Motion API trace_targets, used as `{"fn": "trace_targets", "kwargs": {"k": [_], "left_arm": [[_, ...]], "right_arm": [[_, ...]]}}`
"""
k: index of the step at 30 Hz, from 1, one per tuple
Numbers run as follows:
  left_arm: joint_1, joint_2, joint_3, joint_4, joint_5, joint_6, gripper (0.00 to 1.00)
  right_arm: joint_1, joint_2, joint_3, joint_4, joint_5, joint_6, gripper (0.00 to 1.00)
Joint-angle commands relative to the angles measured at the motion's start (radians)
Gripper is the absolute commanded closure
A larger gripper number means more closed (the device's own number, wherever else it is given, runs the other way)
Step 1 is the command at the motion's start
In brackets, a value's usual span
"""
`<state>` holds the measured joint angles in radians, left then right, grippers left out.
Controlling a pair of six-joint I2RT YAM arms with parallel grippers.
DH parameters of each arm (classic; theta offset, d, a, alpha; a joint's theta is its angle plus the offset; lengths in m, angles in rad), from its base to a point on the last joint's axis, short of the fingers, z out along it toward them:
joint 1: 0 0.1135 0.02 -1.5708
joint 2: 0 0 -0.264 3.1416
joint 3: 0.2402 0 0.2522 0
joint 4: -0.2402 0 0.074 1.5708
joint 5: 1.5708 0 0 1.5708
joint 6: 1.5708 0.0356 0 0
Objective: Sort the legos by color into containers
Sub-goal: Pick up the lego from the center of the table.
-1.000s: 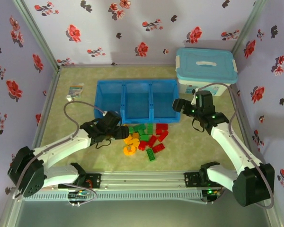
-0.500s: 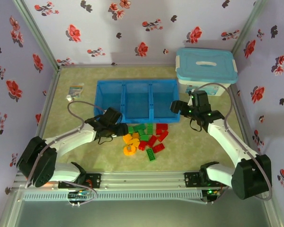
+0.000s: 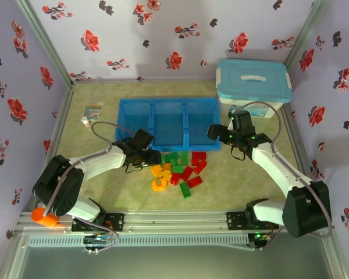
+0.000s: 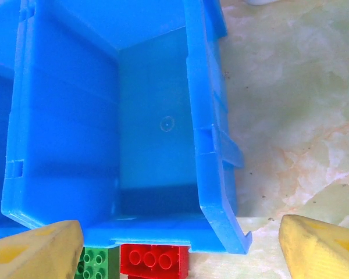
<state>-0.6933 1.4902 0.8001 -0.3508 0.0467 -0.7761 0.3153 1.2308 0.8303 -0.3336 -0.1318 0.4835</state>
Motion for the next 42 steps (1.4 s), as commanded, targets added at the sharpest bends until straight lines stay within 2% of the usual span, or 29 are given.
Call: {"fn": "trace_targets", "kwargs": {"k": [1, 9, 16, 19, 27, 34, 42], "left_arm": [[0.007, 0.04, 0.036, 0.004, 0.014, 0.026, 0.38], [0.015, 0.086, 0.045, -0.002, 0.013, 0.032, 0.39], [0.018, 0.112, 0.05, -0.008, 0.013, 0.032, 0.47], [0.017, 0.104, 0.047, -0.015, 0.011, 0.035, 0.53], [0.012, 0.01, 0.025, -0.074, -0.018, 0.016, 0.75], [0.015, -0.169, 0.033, -0.159, -0.083, 0.009, 0.78], [0.034, -0.21, 0.096, -0.217, -0.085, 0.042, 0.78]], "right_arm": [[0.007, 0.009, 0.033, 0.031, 0.006, 0.018, 0.12], [0.01, 0.03, 0.046, 0.035, 0.0, 0.021, 0.13], [0.015, 0.05, 0.061, 0.044, -0.005, 0.027, 0.13], [0.019, 0.052, 0.061, 0.048, -0.005, 0.029, 0.13], [0.028, 0.039, 0.04, 0.051, 0.004, 0.035, 0.14], [0.033, 0.029, 0.029, 0.055, 0.006, 0.041, 0.14], [0.043, 0.029, 0.041, 0.053, 0.008, 0.044, 0.14]]}}
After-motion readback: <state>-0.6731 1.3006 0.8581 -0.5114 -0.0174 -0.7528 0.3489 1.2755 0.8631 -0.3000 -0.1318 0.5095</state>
